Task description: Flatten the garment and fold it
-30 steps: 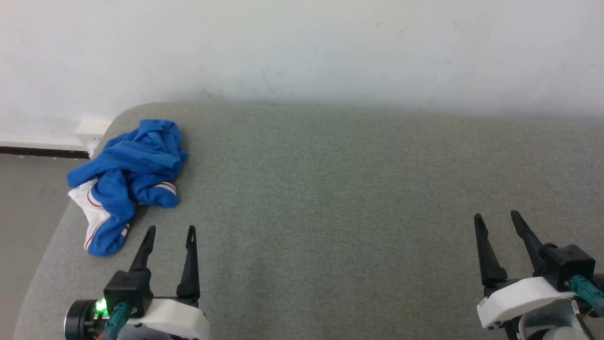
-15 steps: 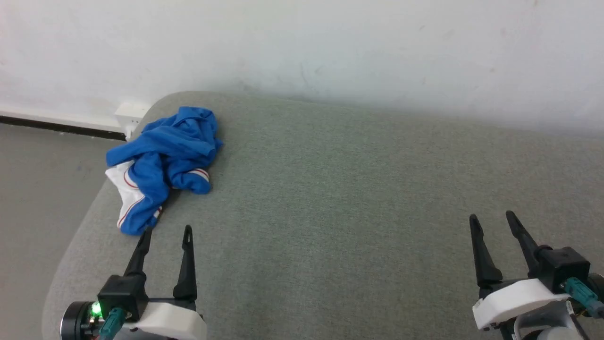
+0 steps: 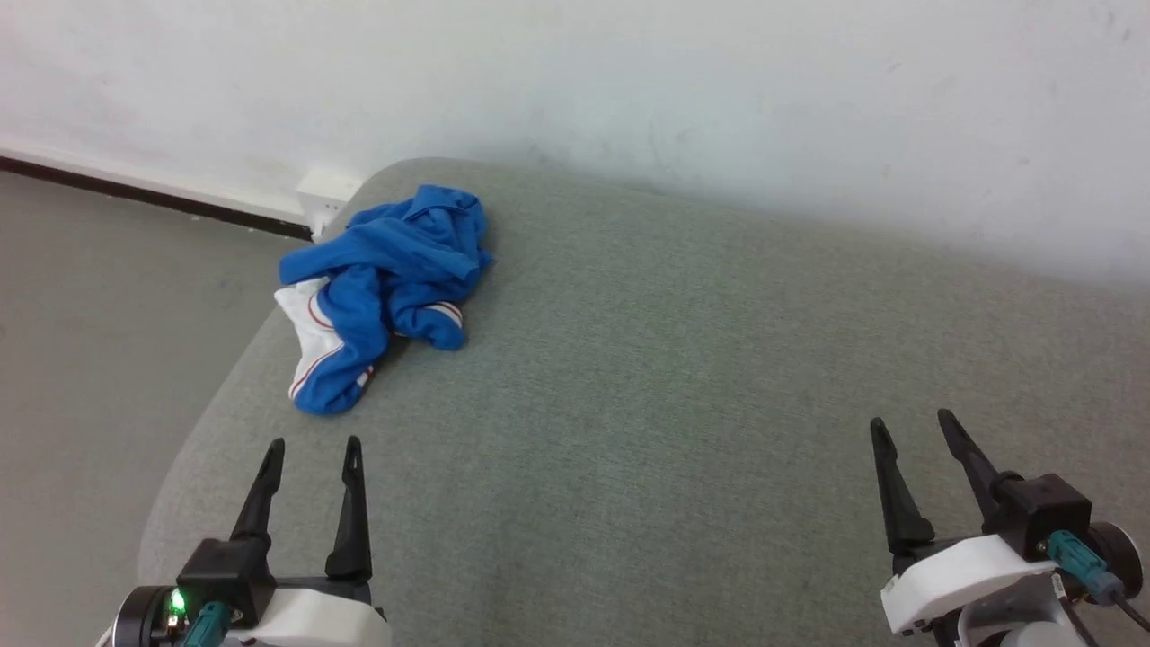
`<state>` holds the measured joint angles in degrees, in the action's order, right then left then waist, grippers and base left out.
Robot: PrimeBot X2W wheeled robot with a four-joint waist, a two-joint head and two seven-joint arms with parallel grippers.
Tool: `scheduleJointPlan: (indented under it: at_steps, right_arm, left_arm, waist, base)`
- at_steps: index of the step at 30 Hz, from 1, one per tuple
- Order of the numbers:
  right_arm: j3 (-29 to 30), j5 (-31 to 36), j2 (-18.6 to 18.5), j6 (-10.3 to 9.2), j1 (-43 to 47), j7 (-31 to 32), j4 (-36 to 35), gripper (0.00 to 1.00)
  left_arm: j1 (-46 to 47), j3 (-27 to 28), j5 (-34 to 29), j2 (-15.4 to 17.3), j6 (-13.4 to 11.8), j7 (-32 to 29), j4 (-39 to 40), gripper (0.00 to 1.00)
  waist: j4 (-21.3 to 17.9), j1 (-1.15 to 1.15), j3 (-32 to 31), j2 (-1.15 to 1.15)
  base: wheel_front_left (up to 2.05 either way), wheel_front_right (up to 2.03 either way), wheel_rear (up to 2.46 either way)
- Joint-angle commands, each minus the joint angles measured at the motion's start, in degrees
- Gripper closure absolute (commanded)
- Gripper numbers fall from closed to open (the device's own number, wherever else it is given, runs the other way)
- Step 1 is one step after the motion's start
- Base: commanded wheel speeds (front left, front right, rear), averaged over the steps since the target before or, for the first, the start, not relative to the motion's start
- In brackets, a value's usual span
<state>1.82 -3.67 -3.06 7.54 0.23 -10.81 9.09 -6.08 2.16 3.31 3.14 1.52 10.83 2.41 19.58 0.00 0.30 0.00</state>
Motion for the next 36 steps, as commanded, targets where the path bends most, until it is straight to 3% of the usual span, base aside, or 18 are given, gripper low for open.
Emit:
scheduleJointPlan:
  at_steps: [1, 24, 36]
  right_arm:
    - [0.2, -0.2, 0.1, -0.04, -0.7, -0.7, 0.5, 0.00]
    - [-0.4, 0.4, 0.2, -0.05, -0.8, -3.4, 3.5, 0.00]
    - [-0.3, 0.7, 0.2, -0.05, -1.0, -4.2, 4.2, 0.00]
  left_arm:
    - [-1.0, 0.3, 0.4, -0.2, 0.1, 0.7, 0.2, 0.00]
    - [-3.4, 0.8, 1.2, -0.2, 0.6, 3.4, 0.4, 0.00]
    - [-4.2, 0.9, 1.6, -0.3, 0.6, 4.2, 0.5, 0.00]
  waist:
    - [1.3, 0.00, 0.1, 0.00]
    - [7.5, 0.00, -1.1, 0.00]
    - [8.0, 0.00, -1.4, 0.00]
  base:
    - [0.00, 0.00, 0.00]
    - [0.00, 0.00, 0.00]
    - [0.00, 0.00, 0.00]
